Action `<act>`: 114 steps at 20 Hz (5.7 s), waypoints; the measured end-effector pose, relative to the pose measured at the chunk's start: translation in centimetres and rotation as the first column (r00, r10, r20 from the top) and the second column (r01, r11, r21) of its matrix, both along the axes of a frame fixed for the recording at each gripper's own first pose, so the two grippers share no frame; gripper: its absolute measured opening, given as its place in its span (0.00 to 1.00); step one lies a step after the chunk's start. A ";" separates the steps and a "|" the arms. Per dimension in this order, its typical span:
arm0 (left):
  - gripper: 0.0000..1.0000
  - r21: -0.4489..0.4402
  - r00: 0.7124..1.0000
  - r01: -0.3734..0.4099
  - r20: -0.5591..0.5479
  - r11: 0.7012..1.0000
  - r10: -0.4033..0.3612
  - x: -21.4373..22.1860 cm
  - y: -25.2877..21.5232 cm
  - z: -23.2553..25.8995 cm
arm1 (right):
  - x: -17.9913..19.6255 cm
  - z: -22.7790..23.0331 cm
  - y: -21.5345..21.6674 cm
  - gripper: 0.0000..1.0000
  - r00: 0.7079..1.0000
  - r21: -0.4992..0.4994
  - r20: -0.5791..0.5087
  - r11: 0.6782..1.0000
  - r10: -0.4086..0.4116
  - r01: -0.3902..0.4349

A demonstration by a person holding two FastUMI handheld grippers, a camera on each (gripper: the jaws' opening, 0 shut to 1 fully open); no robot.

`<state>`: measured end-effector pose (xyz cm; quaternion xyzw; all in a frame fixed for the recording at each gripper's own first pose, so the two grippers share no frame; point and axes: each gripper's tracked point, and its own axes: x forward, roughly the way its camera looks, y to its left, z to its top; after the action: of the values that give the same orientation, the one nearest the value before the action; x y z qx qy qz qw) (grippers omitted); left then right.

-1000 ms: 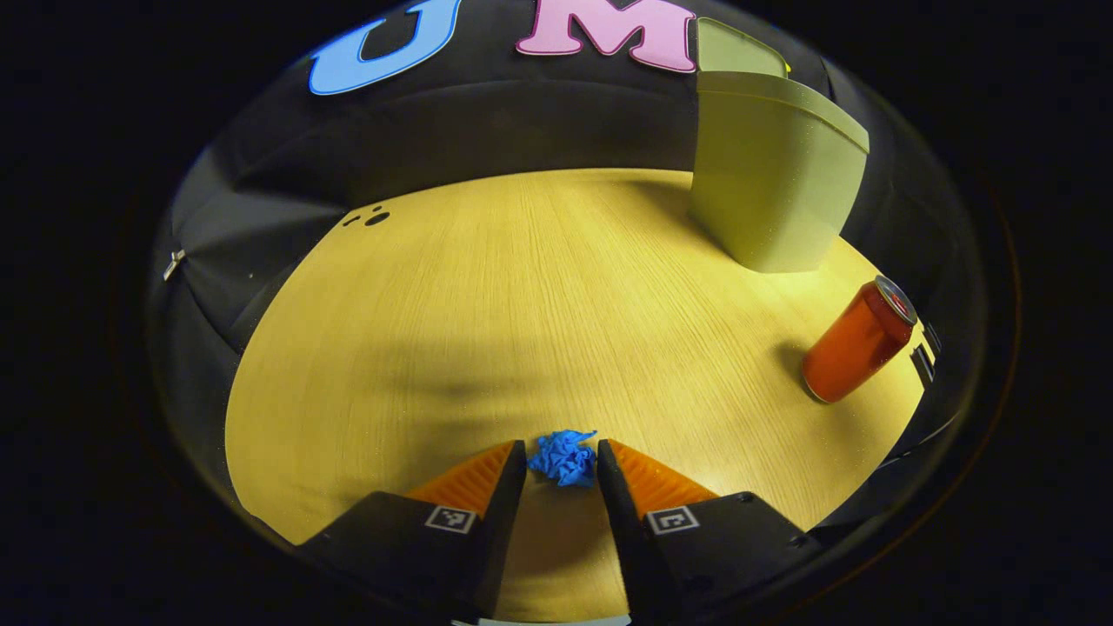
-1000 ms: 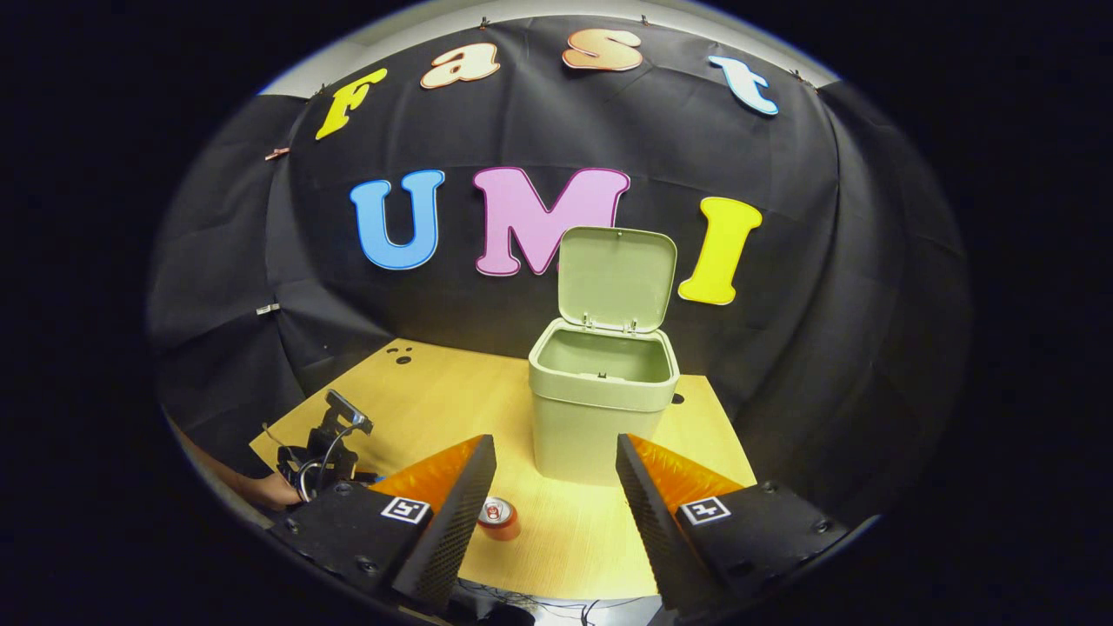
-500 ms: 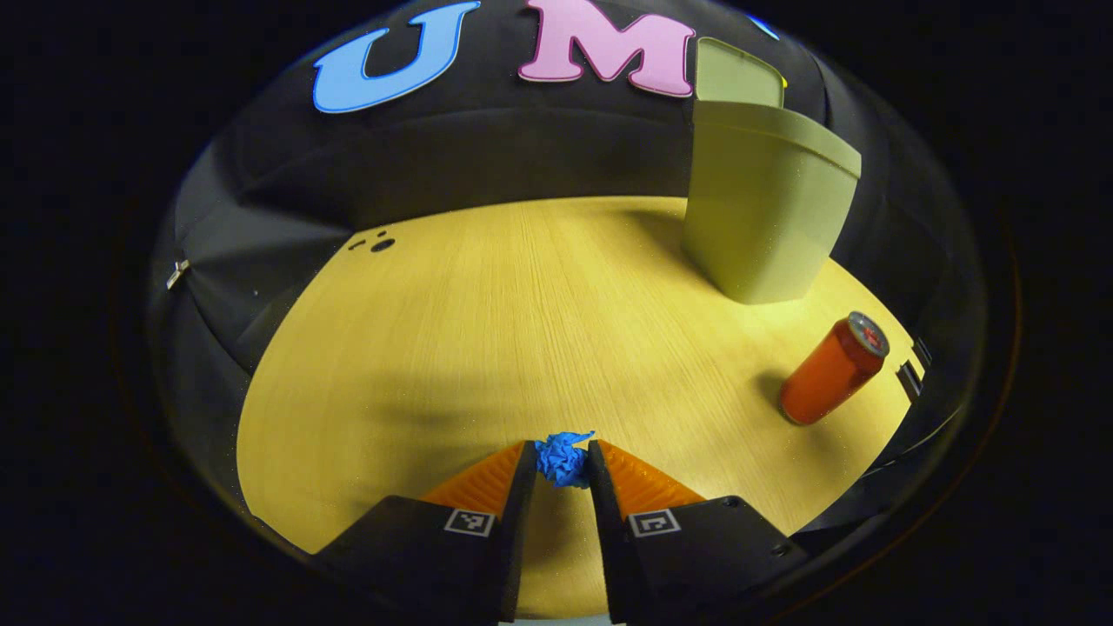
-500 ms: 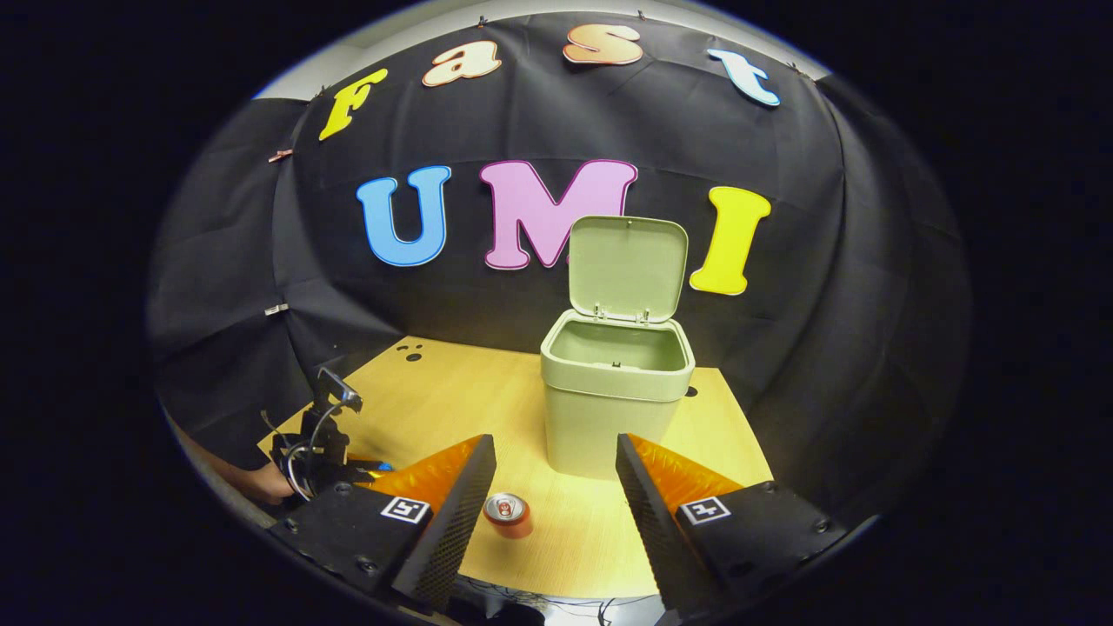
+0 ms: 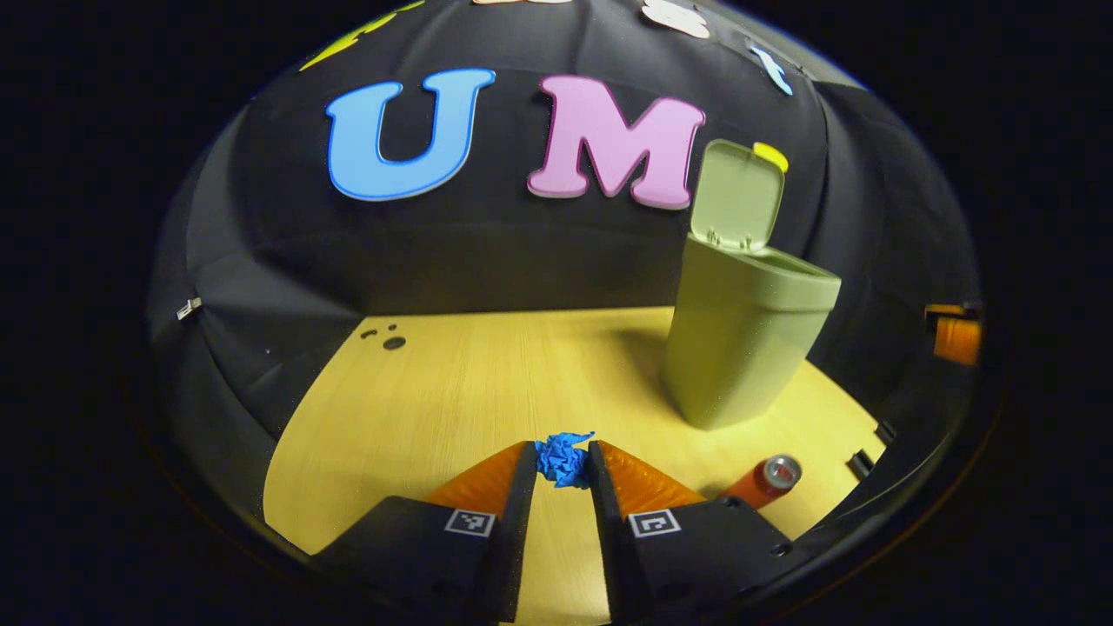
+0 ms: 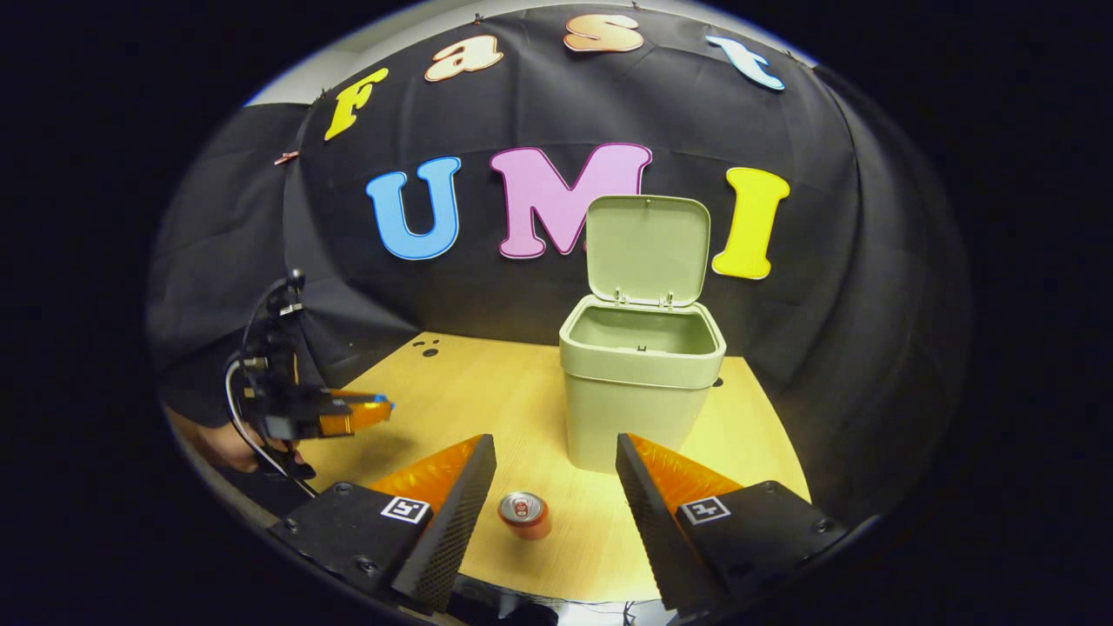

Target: Press the lid of the desktop garbage bin to open it, pick up the crumpled paper on the desktop and throw it into the bin, then pick up the pop can on the desktop and drop it into the bin, and finally close the garbage bin lid.

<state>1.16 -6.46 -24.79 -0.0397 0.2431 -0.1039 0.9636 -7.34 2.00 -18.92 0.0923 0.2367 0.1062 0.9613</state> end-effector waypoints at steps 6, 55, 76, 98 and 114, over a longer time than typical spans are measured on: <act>0.41 -0.045 0.989 0.017 0.147 0.999 -0.010 3.4 -1.7 8.1 | 0.6 -0.8 1.5 0.86 1.000 0.112 -0.020 0.994 0.014 -0.012; 0.86 -0.019 0.841 0.499 0.253 0.866 -0.479 17.3 -27.6 10.3 | 0.5 -2.8 -2.5 0.91 0.992 0.145 -0.030 0.982 -0.121 0.124; 0.94 0.007 0.946 0.153 0.287 0.988 -0.148 7.9 -8.9 13.9 | 0.1 -11.5 6.4 0.96 0.968 0.041 -0.159 0.981 0.196 -0.192; 0.94 0.007 0.975 -0.158 0.160 0.987 0.154 0.4 6.3 9.2 | 0.3 -22.0 8.8 0.97 0.894 -0.089 -0.339 0.935 0.295 -0.342; 0.95 0.010 0.980 -0.137 0.144 0.990 0.135 1.0 5.3 8.4 | 1.9 -17.3 6.8 0.83 0.918 -0.043 -0.282 0.952 0.280 -0.303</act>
<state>2.14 -1.16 -16.41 -0.0391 0.1713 -0.0379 0.9837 -5.47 8.80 -36.18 0.0284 0.3819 0.2244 0.8961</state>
